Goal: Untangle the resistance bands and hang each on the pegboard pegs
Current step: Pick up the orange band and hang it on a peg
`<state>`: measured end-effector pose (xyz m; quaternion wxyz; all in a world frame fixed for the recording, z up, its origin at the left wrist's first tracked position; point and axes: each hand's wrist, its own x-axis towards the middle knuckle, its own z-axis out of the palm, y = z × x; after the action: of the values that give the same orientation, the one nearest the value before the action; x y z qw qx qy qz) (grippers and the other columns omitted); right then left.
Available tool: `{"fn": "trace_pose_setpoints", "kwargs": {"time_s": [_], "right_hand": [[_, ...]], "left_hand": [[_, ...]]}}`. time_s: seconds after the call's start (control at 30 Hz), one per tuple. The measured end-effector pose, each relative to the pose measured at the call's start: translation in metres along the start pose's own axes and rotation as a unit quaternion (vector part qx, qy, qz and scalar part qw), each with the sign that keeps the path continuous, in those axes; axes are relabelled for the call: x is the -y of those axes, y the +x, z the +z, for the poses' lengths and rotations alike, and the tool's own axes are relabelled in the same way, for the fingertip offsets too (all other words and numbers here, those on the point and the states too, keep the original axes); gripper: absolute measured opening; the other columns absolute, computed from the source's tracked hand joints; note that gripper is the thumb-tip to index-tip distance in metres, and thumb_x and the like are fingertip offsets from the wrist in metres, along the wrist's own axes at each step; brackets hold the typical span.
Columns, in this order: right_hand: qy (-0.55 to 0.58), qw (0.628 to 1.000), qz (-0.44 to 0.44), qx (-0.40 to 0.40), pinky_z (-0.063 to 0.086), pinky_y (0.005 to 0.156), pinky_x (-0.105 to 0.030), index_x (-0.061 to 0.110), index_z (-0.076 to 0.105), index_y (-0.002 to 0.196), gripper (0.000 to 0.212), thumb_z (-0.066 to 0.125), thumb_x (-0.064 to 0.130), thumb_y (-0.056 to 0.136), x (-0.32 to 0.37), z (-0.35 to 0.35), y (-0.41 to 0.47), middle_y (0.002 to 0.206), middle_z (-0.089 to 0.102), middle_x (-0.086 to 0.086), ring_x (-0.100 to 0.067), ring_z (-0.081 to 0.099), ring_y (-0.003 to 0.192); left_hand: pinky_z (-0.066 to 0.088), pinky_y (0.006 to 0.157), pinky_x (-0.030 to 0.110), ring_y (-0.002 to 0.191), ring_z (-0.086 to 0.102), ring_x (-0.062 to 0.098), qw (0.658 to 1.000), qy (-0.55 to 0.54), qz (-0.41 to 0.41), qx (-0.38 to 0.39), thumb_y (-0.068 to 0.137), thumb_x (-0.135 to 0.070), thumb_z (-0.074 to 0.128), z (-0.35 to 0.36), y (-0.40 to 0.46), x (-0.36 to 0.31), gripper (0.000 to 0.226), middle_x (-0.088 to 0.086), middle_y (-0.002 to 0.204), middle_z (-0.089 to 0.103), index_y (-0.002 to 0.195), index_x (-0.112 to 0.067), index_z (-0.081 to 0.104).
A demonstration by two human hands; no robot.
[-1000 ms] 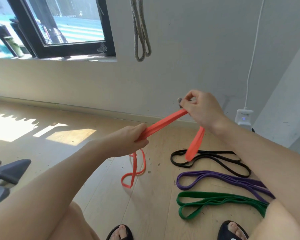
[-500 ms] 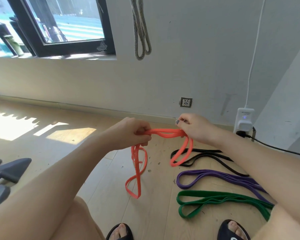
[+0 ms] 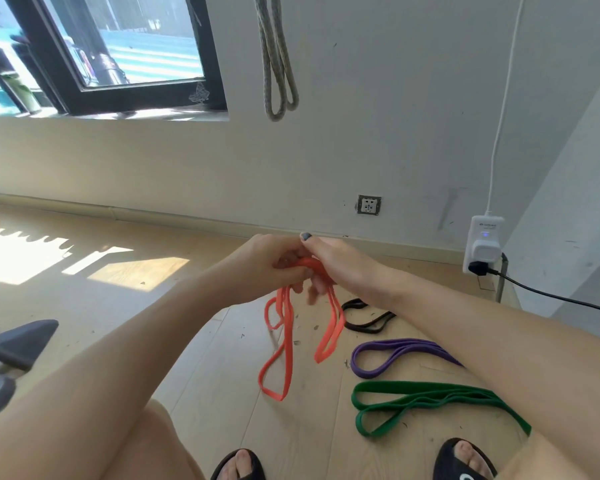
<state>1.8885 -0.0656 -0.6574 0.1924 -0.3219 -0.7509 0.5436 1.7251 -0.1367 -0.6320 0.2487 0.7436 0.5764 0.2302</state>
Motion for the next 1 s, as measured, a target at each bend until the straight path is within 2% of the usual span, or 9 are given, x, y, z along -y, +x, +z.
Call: {"fn": "trace_pose_setpoints", "kwargs": {"time_s": [0.1,0.23,0.37,0.47,0.6,0.73,0.8,0.9,1.0], "right_hand": [[-0.068,0.996,-0.005,-0.057,0.049,0.048,-0.031,0.009,0.062,0.092,0.04,0.042,0.04,0.108,0.009,0.0,-0.001,0.052,0.05,0.002,-0.011,0.047,0.044],[-0.127,0.981,-0.049,-0.137,0.039,0.055,-0.028,0.017,0.066,0.09,0.018,0.062,0.033,0.098,0.023,-0.016,-0.003,0.056,0.05,0.007,-0.01,0.044,0.048],[-0.054,0.975,-0.067,-0.206,0.035,0.055,-0.029,0.017,0.068,0.09,0.017,0.066,0.032,0.096,0.029,-0.043,-0.008,0.051,0.046,0.01,-0.011,0.038,0.045],[-0.105,0.963,-0.05,-0.244,0.035,0.057,-0.029,0.016,0.068,0.087,0.019,0.064,0.032,0.097,0.018,-0.073,-0.012,0.055,0.048,0.005,-0.013,0.041,0.048],[-0.234,0.959,0.053,-0.148,0.046,0.057,-0.029,0.016,0.065,0.079,0.031,0.055,0.031,0.103,-0.017,-0.094,-0.024,0.054,0.059,-0.001,-0.012,0.052,0.044],[-0.257,0.957,0.119,-0.06,0.047,0.07,-0.032,0.013,0.062,0.079,0.043,0.043,0.037,0.108,-0.037,-0.09,-0.024,0.058,0.065,0.001,-0.014,0.06,0.058],[-0.255,0.957,0.136,-0.04,0.049,0.082,-0.035,0.011,0.064,0.087,0.049,0.034,0.043,0.11,-0.036,-0.084,-0.022,0.071,0.073,-0.001,-0.018,0.067,0.075],[-0.19,0.972,0.134,-0.027,0.05,0.09,-0.028,0.008,0.067,0.108,0.059,0.022,0.046,0.111,-0.031,-0.065,-0.02,0.104,0.075,-0.007,-0.022,0.068,0.104],[-0.014,0.995,0.098,-0.03,0.047,0.106,-0.033,0.007,0.067,0.111,0.058,0.022,0.045,0.111,-0.014,-0.039,-0.018,0.111,0.075,-0.009,-0.017,0.068,0.106]], "left_hand": [[0.061,0.082,0.031,0.077,0.076,0.006,1.0,0.02,-0.012,0.009,0.097,-0.011,0.066,-0.003,-0.002,0.004,0.014,-0.007,0.089,0.073,0.093,-0.024,0.062],[0.06,0.085,0.034,0.08,0.073,0.004,0.995,0.093,-0.019,0.04,0.095,-0.015,0.066,-0.002,0.0,0.015,0.015,-0.009,0.087,0.07,0.086,-0.023,0.057],[0.06,0.077,0.03,0.079,0.072,0.009,0.983,0.159,-0.059,0.075,0.098,-0.021,0.061,-0.001,-0.003,0.034,0.01,-0.008,0.085,0.071,0.089,-0.023,0.058],[0.055,0.07,0.029,0.077,0.072,0.012,0.982,0.149,-0.094,0.065,0.098,-0.024,0.065,-0.003,-0.007,0.041,0.014,-0.005,0.08,0.071,0.086,-0.021,0.058],[0.059,0.067,0.027,0.069,0.072,0.013,0.993,0.046,-0.102,0.026,0.094,-0.032,0.072,-0.011,-0.01,0.03,0.017,-0.001,0.073,0.075,0.087,-0.018,0.067],[0.057,0.066,0.025,0.069,0.071,0.014,0.996,0.03,-0.078,0.019,0.097,-0.036,0.068,-0.014,-0.007,0.015,0.022,-0.001,0.072,0.074,0.088,-0.016,0.068],[0.057,0.07,0.029,0.069,0.071,0.01,0.997,0.047,-0.065,0.019,0.097,-0.038,0.066,-0.013,-0.007,0.011,0.021,-0.003,0.073,0.074,0.09,-0.018,0.069],[0.06,0.078,0.038,0.074,0.072,0.009,0.997,0.059,-0.036,0.021,0.097,-0.04,0.066,-0.01,-0.004,0.005,0.017,-0.006,0.075,0.073,0.092,-0.024,0.071],[0.058,0.08,0.042,0.076,0.07,0.008,0.997,0.071,-0.003,0.019,0.096,-0.042,0.067,-0.003,0.0,-0.006,0.013,-0.008,0.077,0.073,0.092,-0.03,0.072]]}}
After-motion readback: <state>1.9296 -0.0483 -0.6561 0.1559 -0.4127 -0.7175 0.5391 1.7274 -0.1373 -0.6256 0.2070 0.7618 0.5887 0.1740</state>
